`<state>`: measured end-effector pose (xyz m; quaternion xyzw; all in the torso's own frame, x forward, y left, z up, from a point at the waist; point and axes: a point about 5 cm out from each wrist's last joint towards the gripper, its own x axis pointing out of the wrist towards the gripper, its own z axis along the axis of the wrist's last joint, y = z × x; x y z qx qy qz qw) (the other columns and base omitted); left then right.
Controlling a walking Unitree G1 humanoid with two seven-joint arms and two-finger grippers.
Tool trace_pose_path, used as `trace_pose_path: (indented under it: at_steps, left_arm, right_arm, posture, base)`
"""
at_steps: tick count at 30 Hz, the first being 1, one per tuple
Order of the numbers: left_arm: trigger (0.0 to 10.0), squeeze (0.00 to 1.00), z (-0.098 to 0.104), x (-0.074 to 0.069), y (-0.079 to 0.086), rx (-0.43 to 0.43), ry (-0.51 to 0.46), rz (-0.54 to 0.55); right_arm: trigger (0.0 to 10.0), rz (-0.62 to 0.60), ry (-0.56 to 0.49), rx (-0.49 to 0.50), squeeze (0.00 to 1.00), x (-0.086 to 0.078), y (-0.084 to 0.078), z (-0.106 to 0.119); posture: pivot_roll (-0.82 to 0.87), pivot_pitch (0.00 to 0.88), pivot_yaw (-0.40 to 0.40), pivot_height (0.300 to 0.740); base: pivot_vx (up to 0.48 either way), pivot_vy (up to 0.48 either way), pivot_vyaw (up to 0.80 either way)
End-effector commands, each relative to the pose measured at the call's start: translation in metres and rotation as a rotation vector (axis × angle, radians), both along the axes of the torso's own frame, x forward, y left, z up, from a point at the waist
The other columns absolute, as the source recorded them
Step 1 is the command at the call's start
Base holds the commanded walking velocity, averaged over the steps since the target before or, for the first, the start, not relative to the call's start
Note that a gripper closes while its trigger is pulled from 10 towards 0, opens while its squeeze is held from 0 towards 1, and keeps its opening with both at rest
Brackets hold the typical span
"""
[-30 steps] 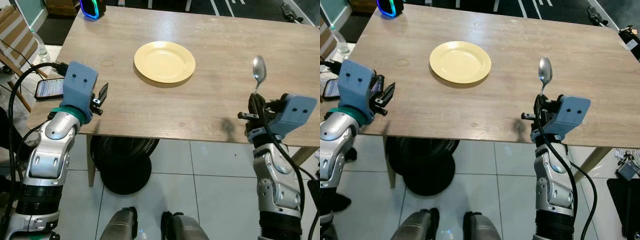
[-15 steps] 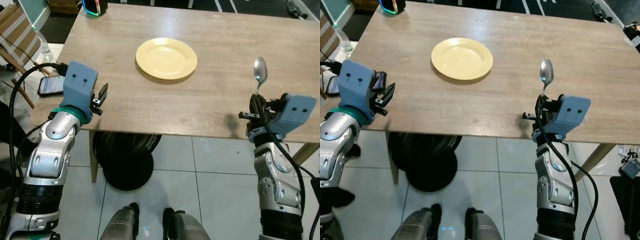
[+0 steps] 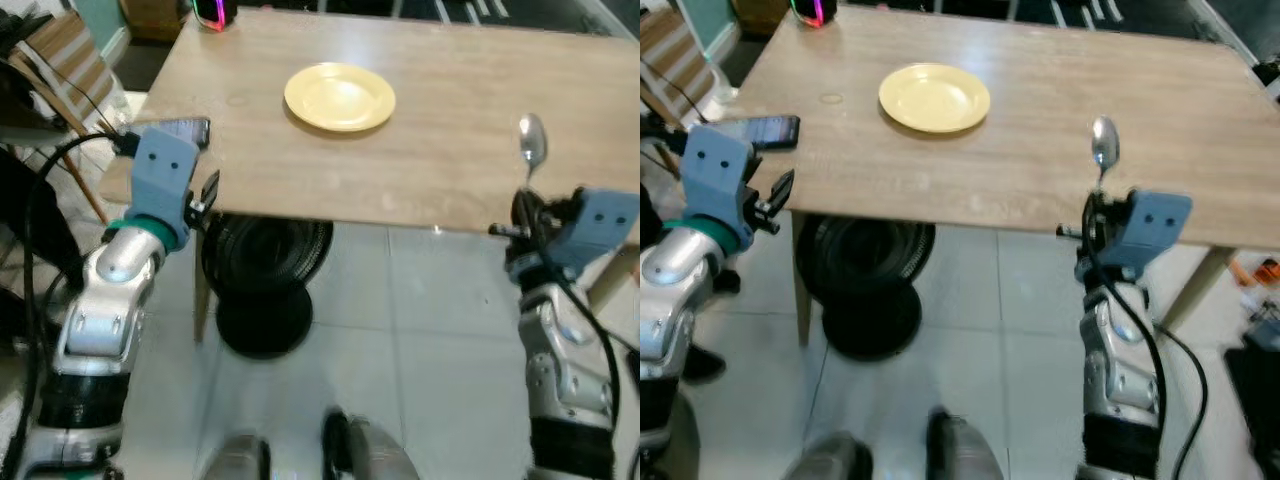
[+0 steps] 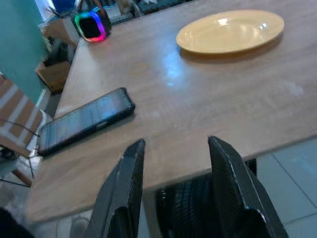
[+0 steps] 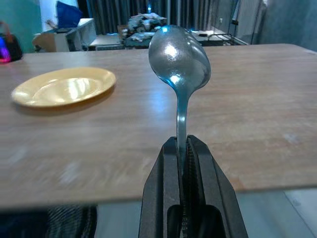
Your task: Setting the table
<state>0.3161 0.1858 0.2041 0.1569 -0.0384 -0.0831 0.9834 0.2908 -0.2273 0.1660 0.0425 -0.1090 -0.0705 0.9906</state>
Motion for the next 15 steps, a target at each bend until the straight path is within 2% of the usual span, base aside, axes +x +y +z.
trace_pose_path:
  at_steps: [1,15]
  left_arm:
    - [10.0,0.00,-0.0027,-0.0008,-0.0011,-0.003,0.008,-0.003]
    - [10.0,0.00,-0.0036,0.0002,-0.0020,-0.005,0.007,-0.008]
  right_arm:
    - [10.0,-0.009,-0.003,-0.011,0.00,-0.0005,-0.0023,0.0003]
    - [10.0,-0.008,-0.005,-0.019,0.00,0.0016,-0.0036,0.0011]
  posture:
    - [0.07,0.051,0.013,0.740]
    - [0.07,0.039,0.013,0.740]
  base:
    - [-0.337,0.000,0.00]
    - [-0.336,0.000,0.00]
